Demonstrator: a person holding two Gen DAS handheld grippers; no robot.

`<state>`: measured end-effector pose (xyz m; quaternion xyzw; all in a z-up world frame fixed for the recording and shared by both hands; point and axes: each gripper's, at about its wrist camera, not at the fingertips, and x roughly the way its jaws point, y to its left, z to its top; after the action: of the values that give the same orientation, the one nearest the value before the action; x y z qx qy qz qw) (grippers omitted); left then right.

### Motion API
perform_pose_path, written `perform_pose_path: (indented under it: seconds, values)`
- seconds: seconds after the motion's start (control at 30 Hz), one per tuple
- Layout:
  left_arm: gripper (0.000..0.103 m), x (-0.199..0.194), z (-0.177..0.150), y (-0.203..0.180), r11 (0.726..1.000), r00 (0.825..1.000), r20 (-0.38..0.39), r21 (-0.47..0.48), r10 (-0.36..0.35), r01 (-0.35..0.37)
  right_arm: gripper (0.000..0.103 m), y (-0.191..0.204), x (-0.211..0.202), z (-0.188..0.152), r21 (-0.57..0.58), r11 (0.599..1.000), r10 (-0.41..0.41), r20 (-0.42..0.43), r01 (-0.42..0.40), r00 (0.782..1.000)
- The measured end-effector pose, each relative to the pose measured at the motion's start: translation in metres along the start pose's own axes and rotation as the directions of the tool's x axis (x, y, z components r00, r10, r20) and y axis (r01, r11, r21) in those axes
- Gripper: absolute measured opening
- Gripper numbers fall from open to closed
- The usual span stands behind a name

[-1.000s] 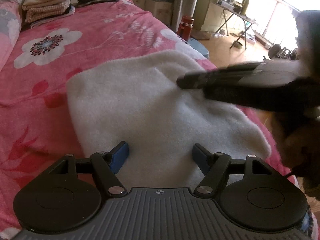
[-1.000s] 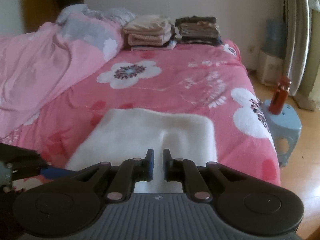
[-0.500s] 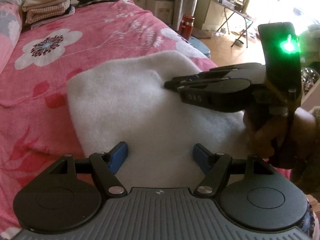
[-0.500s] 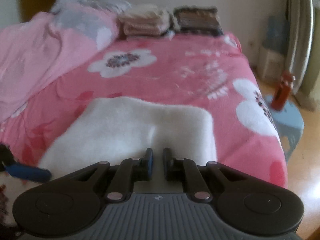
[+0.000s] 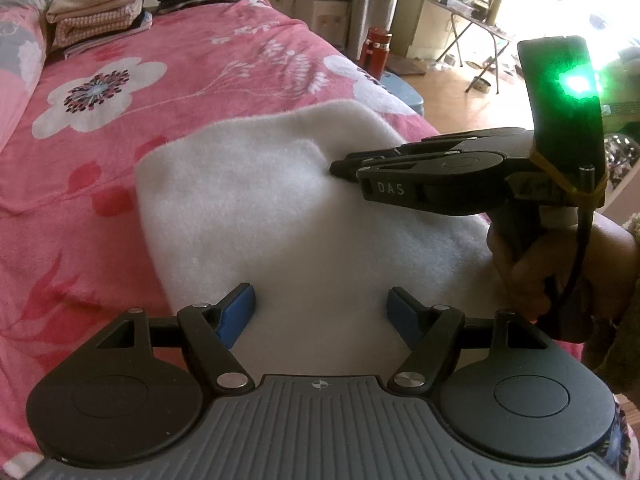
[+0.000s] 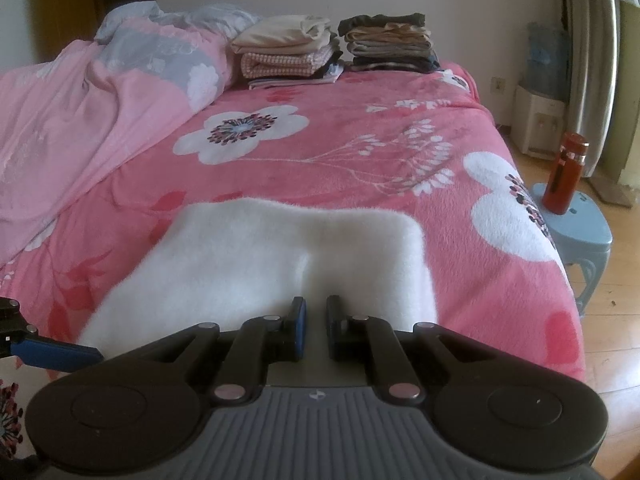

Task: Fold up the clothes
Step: 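Close the left gripper on the cream sweater bundle while the right gripper grips its other end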

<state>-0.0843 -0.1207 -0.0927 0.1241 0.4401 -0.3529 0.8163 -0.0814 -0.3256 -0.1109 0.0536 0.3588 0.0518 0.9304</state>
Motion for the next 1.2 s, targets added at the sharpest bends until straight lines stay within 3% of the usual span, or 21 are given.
perform_pose_path:
  seconds: [0.17,0.27,0.3,0.37,0.4,0.47,0.57,0.63,0.73,0.83,0.97,1.1,1.2]
  values:
    - [0.074,-0.001,0.000,0.001,1.000,1.000,0.006,-0.005,-0.006,0.006,0.011,-0.001,-0.001,-0.001,0.003,1.000,0.003,0.005,-0.003,1.000]
    - [0.074,-0.009,-0.001,0.015,0.996,0.997,0.047,-0.056,-0.067,0.069,0.013,-0.008,-0.009,0.005,0.058,0.998,0.038,-0.005,-0.037,0.999]
    - [0.075,-0.012,-0.002,0.022,0.992,0.994,0.067,-0.081,-0.090,0.095,0.016,-0.012,-0.013,0.009,0.086,0.995,0.057,-0.008,-0.056,0.998]
    - [0.082,-0.018,-0.006,0.054,0.965,0.983,0.117,-0.202,-0.145,0.166,0.043,-0.027,-0.032,0.012,0.151,0.982,0.111,0.050,-0.117,0.993]
    - [0.085,-0.019,-0.008,0.071,0.943,0.976,0.137,-0.267,-0.167,0.199,0.049,-0.038,-0.045,0.012,0.177,0.977,0.101,0.101,-0.118,0.990]
    - [0.093,-0.019,-0.013,0.104,0.878,0.960,0.174,-0.394,-0.218,0.271,0.080,-0.071,-0.053,0.006,0.306,0.940,0.120,0.118,-0.151,0.986]
    - [0.096,0.006,-0.019,0.143,0.703,0.904,0.168,-0.579,-0.393,0.413,0.088,-0.121,-0.052,-0.008,0.513,0.832,0.182,0.104,-0.210,0.978]
    - [0.097,0.015,-0.019,0.150,0.679,0.891,0.167,-0.592,-0.423,0.433,0.088,-0.143,-0.039,-0.023,0.622,0.746,0.260,0.056,-0.237,0.964]
    - [0.097,0.019,-0.015,0.147,0.730,0.905,0.124,-0.551,-0.406,0.403,0.090,-0.147,-0.029,-0.037,0.645,0.716,0.336,0.015,-0.265,0.942]
    - [0.097,0.022,-0.017,0.148,0.758,0.913,0.103,-0.526,-0.394,0.386,0.093,-0.139,-0.020,-0.042,0.609,0.742,0.372,-0.028,-0.279,0.928]
    - [0.096,0.044,-0.022,0.145,0.767,0.906,0.025,-0.523,-0.422,0.372,0.101,-0.141,-0.004,-0.035,0.605,0.727,0.436,-0.039,-0.327,0.899]
    - [0.097,0.057,-0.010,0.137,0.767,0.897,0.044,-0.500,-0.440,0.402,0.103,-0.139,0.015,-0.023,0.594,0.708,0.501,-0.043,-0.381,0.864]
    - [0.098,0.065,-0.005,0.138,0.753,0.890,0.035,-0.519,-0.455,0.406,0.103,-0.135,0.026,-0.016,0.582,0.698,0.545,-0.052,-0.418,0.837]
